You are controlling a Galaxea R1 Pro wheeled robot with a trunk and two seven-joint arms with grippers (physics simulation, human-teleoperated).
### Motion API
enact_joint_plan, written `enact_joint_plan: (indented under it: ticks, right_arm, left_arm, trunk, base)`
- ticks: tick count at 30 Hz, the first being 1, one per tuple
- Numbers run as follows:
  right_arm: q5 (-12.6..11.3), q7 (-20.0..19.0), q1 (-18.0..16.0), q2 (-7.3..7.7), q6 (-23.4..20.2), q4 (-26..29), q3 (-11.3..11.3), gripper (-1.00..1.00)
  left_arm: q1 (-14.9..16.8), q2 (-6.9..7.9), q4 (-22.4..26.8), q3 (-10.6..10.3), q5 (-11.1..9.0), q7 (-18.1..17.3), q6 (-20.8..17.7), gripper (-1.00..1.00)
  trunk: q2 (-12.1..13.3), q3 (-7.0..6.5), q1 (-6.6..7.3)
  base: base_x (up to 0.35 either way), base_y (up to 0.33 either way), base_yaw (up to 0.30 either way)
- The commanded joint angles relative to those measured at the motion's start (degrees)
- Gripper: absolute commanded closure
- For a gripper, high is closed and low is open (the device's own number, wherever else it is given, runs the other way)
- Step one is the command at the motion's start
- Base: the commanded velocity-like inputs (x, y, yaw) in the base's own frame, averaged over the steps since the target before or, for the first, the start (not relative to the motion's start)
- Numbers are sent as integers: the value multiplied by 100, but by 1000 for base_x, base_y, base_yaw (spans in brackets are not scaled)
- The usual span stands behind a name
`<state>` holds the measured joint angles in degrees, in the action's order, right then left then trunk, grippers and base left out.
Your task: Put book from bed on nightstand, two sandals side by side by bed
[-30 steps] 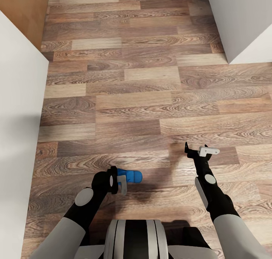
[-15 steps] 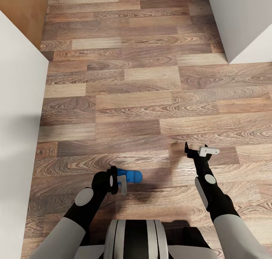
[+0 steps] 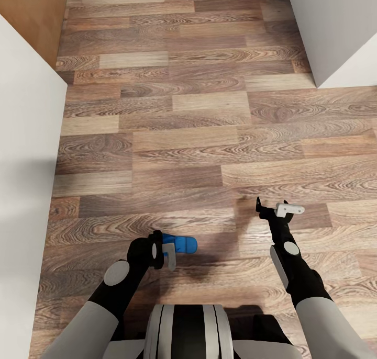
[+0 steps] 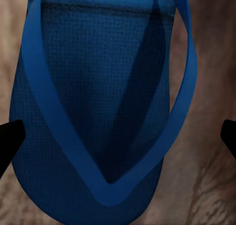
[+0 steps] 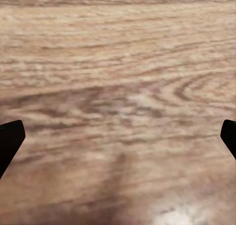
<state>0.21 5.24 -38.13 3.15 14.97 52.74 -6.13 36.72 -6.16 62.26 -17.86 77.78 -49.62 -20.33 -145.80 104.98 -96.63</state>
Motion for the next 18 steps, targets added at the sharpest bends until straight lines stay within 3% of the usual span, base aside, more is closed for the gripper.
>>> enact_joint_plan:
  ticks: [1, 5, 6, 18]
  right_arm:
    - [4, 21, -2, 2, 15, -5, 6, -100]
    - [3, 21, -2, 2, 15, -4, 6, -100]
    - [1, 21, -2, 2, 15, -3, 6, -100]
    - [5, 21, -2, 2, 15, -2, 6, -100]
  left_arm:
    - [2, 0, 9, -12, 17, -33, -41, -100]
    - [2, 0, 7, -15, 17, -37, -41, -100]
    - [2, 0, 5, -15, 19, -37, -41, 100]
    - [2, 0, -3, -16, 26, -46, -50, 100]
  trunk:
    - [-1, 3, 1]
    - [-1, 3, 1]
    - [-1, 3, 1]
    - [-1, 3, 1]
  base:
    - [0, 0, 0]
    - [0, 0, 0]
    - [0, 0, 0]
    - [0, 0, 0]
